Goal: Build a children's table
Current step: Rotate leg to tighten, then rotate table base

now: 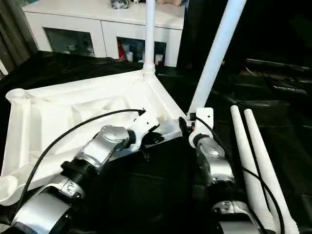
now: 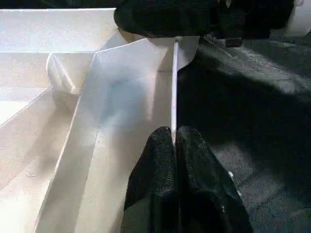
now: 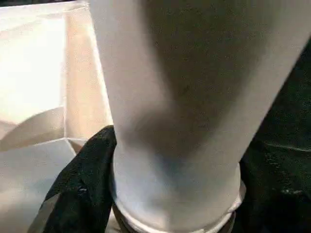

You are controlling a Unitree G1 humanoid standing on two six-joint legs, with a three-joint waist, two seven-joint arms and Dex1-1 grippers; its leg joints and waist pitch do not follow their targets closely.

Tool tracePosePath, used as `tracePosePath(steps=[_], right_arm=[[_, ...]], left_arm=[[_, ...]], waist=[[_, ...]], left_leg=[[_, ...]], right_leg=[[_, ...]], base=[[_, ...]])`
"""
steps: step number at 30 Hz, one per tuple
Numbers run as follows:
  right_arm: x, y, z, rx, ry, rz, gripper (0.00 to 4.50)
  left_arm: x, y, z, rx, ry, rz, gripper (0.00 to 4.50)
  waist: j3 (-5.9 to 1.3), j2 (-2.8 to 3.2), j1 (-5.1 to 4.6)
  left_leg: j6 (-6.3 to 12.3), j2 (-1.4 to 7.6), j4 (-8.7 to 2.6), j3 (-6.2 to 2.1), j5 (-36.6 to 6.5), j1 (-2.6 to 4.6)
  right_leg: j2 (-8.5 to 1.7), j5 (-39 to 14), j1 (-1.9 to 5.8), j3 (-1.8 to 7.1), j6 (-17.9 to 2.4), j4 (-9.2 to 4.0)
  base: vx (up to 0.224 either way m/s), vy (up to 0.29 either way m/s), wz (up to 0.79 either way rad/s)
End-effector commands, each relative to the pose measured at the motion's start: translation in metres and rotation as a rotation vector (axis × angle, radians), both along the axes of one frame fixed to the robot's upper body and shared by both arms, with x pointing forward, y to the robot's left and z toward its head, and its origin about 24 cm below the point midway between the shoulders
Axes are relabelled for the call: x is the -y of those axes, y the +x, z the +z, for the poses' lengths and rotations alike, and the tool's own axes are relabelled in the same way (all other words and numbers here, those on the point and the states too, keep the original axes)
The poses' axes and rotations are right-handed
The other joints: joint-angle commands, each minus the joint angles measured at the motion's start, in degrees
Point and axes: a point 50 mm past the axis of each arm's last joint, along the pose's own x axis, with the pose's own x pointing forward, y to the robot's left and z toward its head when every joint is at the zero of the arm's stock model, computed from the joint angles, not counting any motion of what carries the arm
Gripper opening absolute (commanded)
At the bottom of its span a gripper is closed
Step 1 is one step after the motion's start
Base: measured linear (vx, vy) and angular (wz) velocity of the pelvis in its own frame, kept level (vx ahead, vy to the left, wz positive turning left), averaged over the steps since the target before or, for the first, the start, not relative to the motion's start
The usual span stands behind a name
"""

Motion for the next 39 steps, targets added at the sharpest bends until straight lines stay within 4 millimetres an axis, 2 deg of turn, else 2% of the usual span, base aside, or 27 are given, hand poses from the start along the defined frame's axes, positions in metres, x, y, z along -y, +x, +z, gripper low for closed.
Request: tracePosePath(steps=[1,2,6,7,8,9,12,14,15,18,19,20,22,23,25,26,27,28,29,31,32,33,35,36,37,38,39], right_arm=[[-0.018,-0.008,-0.017,-0.074,0.028,0.053,2.76],[-0.022,-0.007,-0.015,-0.058,0.043,0.074,3.32],[-0.018,-0.006,-0.01,-0.019,0.008,0.098,3.68],[-0.014,-0.006,-0.008,-0.005,-0.009,0.092,3.68],[-0.009,-0.006,-0.005,0.009,-0.018,0.095,3.68],[-0.001,-0.009,-0.001,0.032,-0.019,0.105,3.68],[0.009,-0.014,0.004,0.06,-0.024,0.114,3.68],[0.021,-0.023,0.012,0.103,-0.025,0.13,3.68],[0.025,-0.026,0.015,0.118,-0.024,0.138,3.68],[0.031,-0.035,0.021,0.148,-0.016,0.173,3.68],[0.034,-0.039,0.023,0.159,-0.016,0.193,3.68],[0.037,-0.045,0.026,0.169,-0.022,0.219,3.68],[0.04,-0.05,0.028,0.175,-0.028,0.236,3.8],[0.046,-0.052,0.031,0.19,-0.028,0.222,3.8],[0.052,-0.055,0.035,0.206,-0.024,0.208,3.8],[0.054,-0.057,0.037,0.208,-0.026,0.21,3.8],[0.056,-0.058,0.038,0.211,-0.031,0.218,3.8],[0.06,-0.061,0.039,0.215,-0.037,0.224,3.8],[0.06,-0.061,0.039,0.215,-0.037,0.224,3.8],[0.062,-0.065,0.041,0.22,-0.033,0.236,3.8],[0.06,-0.07,0.044,0.221,-0.013,0.276,3.8],[0.059,-0.072,0.044,0.222,-0.006,0.291,3.8],[0.05,-0.081,0.046,0.213,0.026,0.385,3.8],[0.05,-0.081,0.046,0.213,0.026,0.385,3.8],[0.038,-0.088,0.041,0.185,0.027,0.478,3.8],[0.038,-0.088,0.041,0.185,0.027,0.478,3.8],[0.031,-0.09,0.035,0.153,0.017,0.518,3.8]], left_arm=[[0.009,-0.002,-0.003,0.003,-0.011,0.007,0.0],[0.01,-0.003,-0.004,0.008,-0.009,-0.003,0.0],[0.002,-0.004,-0.004,0.026,-0.012,-0.051,0.0],[0.001,-0.005,-0.002,0.046,-0.024,-0.081,0.0],[0.0,-0.005,0.0,0.07,-0.041,-0.099,0.0],[-0.002,-0.006,0.004,0.107,-0.074,-0.125,0.0],[-0.004,-0.007,0.009,0.124,-0.121,-0.133,0.0],[-0.007,-0.008,0.013,0.119,-0.159,-0.127,0.0],[-0.007,-0.008,0.014,0.126,-0.162,-0.131,0.0],[-0.006,-0.008,0.017,0.148,-0.187,-0.13,0.0],[-0.006,-0.007,0.02,0.158,-0.208,-0.117,0.0],[-0.006,-0.005,0.024,0.164,-0.239,-0.097,0.0],[-0.006,-0.003,0.027,0.177,-0.257,-0.08,0.52],[-0.007,-0.002,0.03,0.171,-0.273,-0.08,0.52],[-0.012,-0.001,0.034,0.184,-0.273,-0.076,0.48],[-0.015,0.0,0.037,0.183,-0.285,-0.06,0.84],[-0.024,0.004,0.04,0.195,-0.277,-0.02,0.84],[-0.044,0.012,0.048,0.224,-0.25,0.062,0.95],[-0.044,0.012,0.048,0.224,-0.25,0.062,0.86],[-0.072,0.023,0.052,0.266,-0.183,0.177,1.12],[-0.103,0.033,0.057,0.3,-0.109,0.316,1.32],[-0.114,0.036,0.059,0.311,-0.087,0.363,1.39],[-0.155,0.043,0.067,0.348,0.02,0.525,1.32],[-0.155,0.043,0.067,0.348,0.02,0.525,1.5],[-0.191,0.043,0.078,0.386,0.128,0.64,1.73],[-0.191,0.043,0.078,0.386,0.128,0.64,1.73],[-0.21,0.04,0.083,0.394,0.2,0.681,1.7]], waist=[[-2.78,-0.41,-0.21],[-2.74,-0.37,-0.2],[-2.72,-0.62,-0.28],[-2.68,-1.07,-0.3],[-2.73,-0.88,-0.2],[-2.77,-1.37,-0.07],[-2.96,-1.37,0.13],[-2.92,-1.31,0.56],[-2.98,-1.29,0.67],[-3.08,-1.24,0.65],[-3.01,-1.24,0.68],[-3.02,-0.69,0.91],[-3.12,-0.94,1.22],[-3.05,-0.76,1.15],[-2.86,-1.01,1.11],[-2.85,-0.51,1.02],[-2.89,-0.48,1.09],[-2.91,-0.51,1.02],[-2.87,-0.55,0.88],[-2.9,-0.46,0.47],[-2.89,-0.36,0.22],[-2.93,-0.24,0.14],[-3.03,-0.13,-0.08],[-2.99,0.02,-0.26],[-3.05,0.29,-0.18],[-3.0,0.31,-0.25],[-3.04,0.52,-0.06]], left_leg=[[1.27,3.61,-4.24,-1.83,-12.5,0.92],[1.36,3.66,-4.3,-1.86,-12.8,0.92],[1.5,3.72,-4.45,-2.0,-13.1,0.7],[1.62,3.73,-4.47,-1.95,-13.1,0.7],[1.72,3.67,-4.38,-1.93,-12.6,0.66],[2.38,3.6,-4.25,-1.79,-11.5,0.49],[4.05,3.63,-4.09,-1.74,-8.3,0.28],[4.98,3.84,-3.92,-1.58,-7.5,0.51],[5.56,3.81,-3.93,-1.67,-6.4,0.24],[6.45,3.8,-3.77,-1.65,-6.1,0.15],[6.5,3.75,-3.86,-1.65,-6.4,0.16],[6.34,3.85,-3.75,-1.63,-7.2,0.36],[6.22,3.98,-3.7,-1.65,-7.4,0.34],[6.1,4.0,-3.83,-1.74,-7.4,0.18],[5.83,4.04,-3.88,-1.7,-8.3,0.17],[5.41,4.02,-3.93,-1.73,-9.0,0.26],[5.13,3.88,-3.84,-1.75,-8.9,0.19],[5.13,3.91,-3.84,-1.86,-8.4,0.06],[5.14,3.85,-3.84,-1.82,-8.3,0.02],[5.12,3.64,-3.77,-1.84,-8.3,0.04],[5.07,3.61,-3.76,-1.88,-8.6,0.07],[5.19,3.44,-3.71,-1.92,-9.0,0.14],[5.37,3.53,-3.74,-2.2,-8.2,0.03],[5.38,3.65,-3.74,-2.19,-7.9,0.17],[5.24,3.64,-3.71,-2.26,-7.9,0.24],[5.22,3.68,-3.65,-2.12,-7.8,0.28],[5.01,3.9,-3.7,-2.12,-7.5,0.49]], right_leg=[[-5.05,-12.0,1.57,3.14,-10.8,-5.19],[-5.03,-12.3,1.5,3.15,-10.6,-5.26],[-5.16,-14.4,1.48,3.09,-9.9,-5.37],[-5.15,-14.6,1.44,3.09,-9.8,-5.48],[-5.2,-14.4,1.49,3.15,-9.8,-5.34],[-5.18,-13.3,1.65,3.21,-9.5,-5.29],[-5.05,-9.1,1.83,3.14,-9.6,-4.72],[-5.03,-7.2,1.62,3.19,-10.1,-4.58],[-4.98,-5.5,1.87,3.14,-10.5,-4.29],[-4.93,-3.2,1.78,3.03,-11.3,-4.11],[-4.88,-3.4,1.86,2.98,-11.4,-4.19],[-5.03,-3.9,1.62,3.09,-11.7,-4.26],[-4.94,-2.9,1.78,3.08,-11.9,-4.2],[-4.98,-2.3,1.76,3.0,-12.5,-4.06],[-4.95,-3.2,1.68,3.03,-12.5,-4.25],[-4.92,-4.0,1.61,3.03,-12.4,-4.39],[-4.91,-3.9,1.79,3.02,-12.3,-4.3],[-4.9,-3.3,1.98,2.96,-12.1,-4.13],[-4.83,-3.3,1.94,2.95,-11.9,-4.17],[-4.69,-3.7,1.93,2.88,-11.5,-4.17],[-4.59,-4.2,1.88,2.83,-11.4,-4.28],[-4.23,-4.2,1.9,2.77,-10.8,-4.25],[-4.29,-3.0,2.06,2.69,-10.0,-3.95],[-4.27,-2.3,1.87,2.69,-10.5,-3.91],[-4.28,-2.1,1.8,2.63,-10.9,-3.76],[-4.14,-1.6,1.65,2.7,-11.2,-3.7],[-4.24,-1.0,1.46,2.73,-11.7,-3.62]], base=[[0.0,0.0,0.0],[0.0,0.0,0.0],[0.0,0.0,0.0],[0.0,0.0,0.0],[0.0,0.0,0.0],[0.0,0.0,0.0],[0.0,0.0,0.0],[0.0,0.0,0.0],[0.0,0.0,0.0],[0.0,0.0,0.0],[0.0,0.0,0.0],[0.0,0.0,0.0],[0.0,0.0,0.0],[0.0,0.0,0.0],[0.0,0.0,0.0],[0.0,0.0,0.0],[0.0,0.0,0.0],[0.0,0.0,0.0],[0.0,0.0,0.0],[0.0,0.0,0.0],[0.0,0.0,0.0],[0.0,0.0,0.0],[0.0,0.0,0.0],[0.0,0.0,0.0],[0.0,0.0,0.0],[0.0,0.0,0.0],[0.0,0.0,0.0]])
